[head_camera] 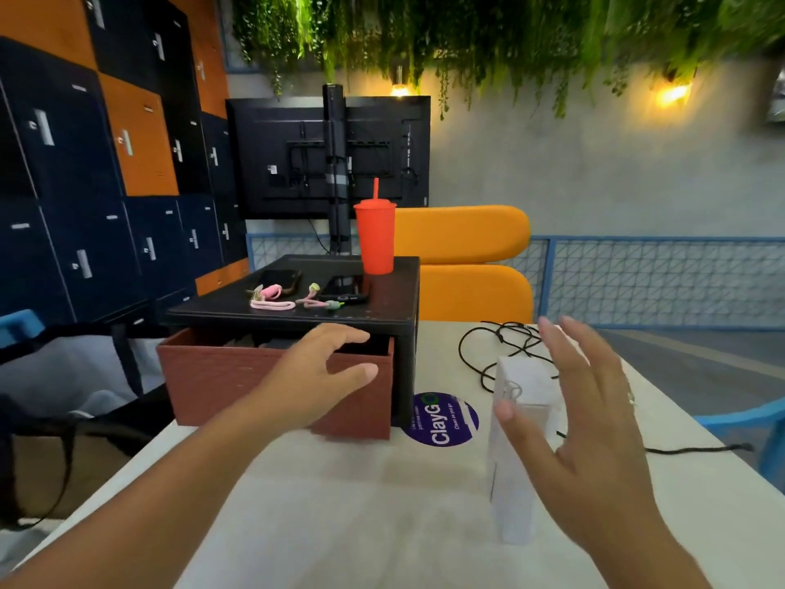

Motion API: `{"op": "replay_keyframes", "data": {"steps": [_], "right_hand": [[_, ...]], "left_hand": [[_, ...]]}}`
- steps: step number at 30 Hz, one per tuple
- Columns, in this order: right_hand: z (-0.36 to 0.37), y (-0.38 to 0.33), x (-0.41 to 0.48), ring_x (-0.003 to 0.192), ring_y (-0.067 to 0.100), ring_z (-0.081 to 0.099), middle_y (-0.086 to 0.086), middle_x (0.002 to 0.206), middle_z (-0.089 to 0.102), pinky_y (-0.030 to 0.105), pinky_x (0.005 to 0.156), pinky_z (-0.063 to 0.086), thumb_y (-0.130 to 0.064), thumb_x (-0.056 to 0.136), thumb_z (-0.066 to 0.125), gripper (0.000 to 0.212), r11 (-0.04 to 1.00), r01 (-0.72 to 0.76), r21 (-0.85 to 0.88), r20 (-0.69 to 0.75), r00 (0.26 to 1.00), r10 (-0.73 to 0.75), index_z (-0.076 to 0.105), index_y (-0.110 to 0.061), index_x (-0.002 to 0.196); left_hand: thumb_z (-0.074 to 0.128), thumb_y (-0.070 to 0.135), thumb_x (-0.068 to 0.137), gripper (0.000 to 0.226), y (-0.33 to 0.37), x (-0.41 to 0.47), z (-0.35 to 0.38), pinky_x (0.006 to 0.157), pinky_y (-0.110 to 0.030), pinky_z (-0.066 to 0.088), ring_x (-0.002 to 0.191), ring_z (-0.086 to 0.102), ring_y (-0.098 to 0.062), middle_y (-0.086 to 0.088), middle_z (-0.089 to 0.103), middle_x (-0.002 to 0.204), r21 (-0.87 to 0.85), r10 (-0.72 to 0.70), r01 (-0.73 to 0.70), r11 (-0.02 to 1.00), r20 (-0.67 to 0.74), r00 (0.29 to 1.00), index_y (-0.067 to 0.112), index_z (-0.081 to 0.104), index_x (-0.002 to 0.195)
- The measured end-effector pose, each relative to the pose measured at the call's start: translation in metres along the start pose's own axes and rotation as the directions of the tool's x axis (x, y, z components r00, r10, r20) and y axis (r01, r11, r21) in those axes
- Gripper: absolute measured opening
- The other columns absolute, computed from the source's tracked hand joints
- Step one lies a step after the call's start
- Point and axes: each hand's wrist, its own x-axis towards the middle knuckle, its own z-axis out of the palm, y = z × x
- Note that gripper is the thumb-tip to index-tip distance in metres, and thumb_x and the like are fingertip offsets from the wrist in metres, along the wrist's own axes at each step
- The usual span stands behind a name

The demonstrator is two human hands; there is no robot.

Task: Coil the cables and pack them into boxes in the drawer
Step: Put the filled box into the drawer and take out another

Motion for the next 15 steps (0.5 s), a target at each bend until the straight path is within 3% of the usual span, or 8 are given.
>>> {"op": "replay_keyframes", "data": {"steps": [3,5,8,10,12,15], "right_hand": [[0.022,-0.038,0.023,0.126,0.019,0.034,-0.002,0.137,0.036,0.046,0.097,0.036,-0.052,0.081,0.043,0.057,0.985,0.166,-0.045,-0.011,0.986,-0.167,0.036,-0.029,0.133],[0.042,-0.056,0.042,0.125,0.023,0.037,0.002,0.136,0.041,0.047,0.098,0.038,-0.051,0.082,0.042,0.055,0.98,0.183,-0.081,0.057,0.982,-0.178,0.042,-0.027,0.132],[0.075,-0.065,0.072,0.136,0.022,0.022,0.0,0.147,0.028,0.041,0.108,0.027,-0.051,0.09,0.042,0.055,0.996,0.026,-0.088,0.333,0.943,0.005,0.036,-0.028,0.14],[0.102,-0.057,0.087,0.136,0.023,0.021,0.001,0.147,0.025,0.037,0.108,0.025,-0.047,0.093,0.043,0.054,0.992,-0.046,-0.114,0.446,0.89,0.092,0.033,-0.027,0.141],[0.126,-0.048,0.099,0.134,0.027,0.026,0.005,0.146,0.026,0.036,0.106,0.028,-0.045,0.094,0.041,0.053,0.986,-0.082,-0.144,0.536,0.831,0.147,0.033,-0.023,0.142],[0.152,-0.034,0.111,0.135,0.034,0.024,0.012,0.148,0.025,0.04,0.109,0.025,-0.037,0.099,0.034,0.048,0.966,-0.052,-0.255,0.66,0.721,0.213,0.033,-0.016,0.142]], "left_hand": [[0.064,0.035,0.085,0.033,-0.012,0.013,-0.022,0.087,-0.017,0.035,0.111,0.045,0.0,0.019,0.05,0.118,0.068,-0.029,0.03,0.997,-0.021,0.999,0.032,0.058,0.117],[0.064,0.035,0.085,0.031,-0.023,0.022,-0.031,0.09,-0.019,0.034,0.112,0.048,-0.003,0.015,0.054,0.119,0.134,-0.034,0.035,0.99,-0.014,0.999,0.03,0.06,0.115],[0.064,0.035,0.086,0.031,-0.033,0.032,-0.037,0.089,-0.018,0.034,0.114,0.049,-0.005,0.012,0.055,0.121,0.218,-0.061,0.054,0.975,0.028,0.998,0.027,0.06,0.116],[0.061,0.035,0.088,0.032,-0.038,0.036,-0.038,0.086,-0.016,0.034,0.107,0.049,-0.003,0.013,0.056,0.118,0.284,-0.093,0.064,0.957,0.09,0.992,0.027,0.06,0.119],[0.059,0.036,0.089,0.03,-0.043,0.041,-0.04,0.087,-0.017,0.037,0.103,0.05,-0.002,0.014,0.059,0.117,0.343,-0.137,0.071,0.936,0.173,0.975,0.028,0.061,0.119],[0.053,0.036,0.092,0.024,-0.049,0.048,-0.041,0.095,-0.032,0.043,0.107,0.053,-0.007,0.015,0.063,0.115,0.438,-0.155,0.029,0.898,0.254,0.955,0.033,0.064,0.113]]}}
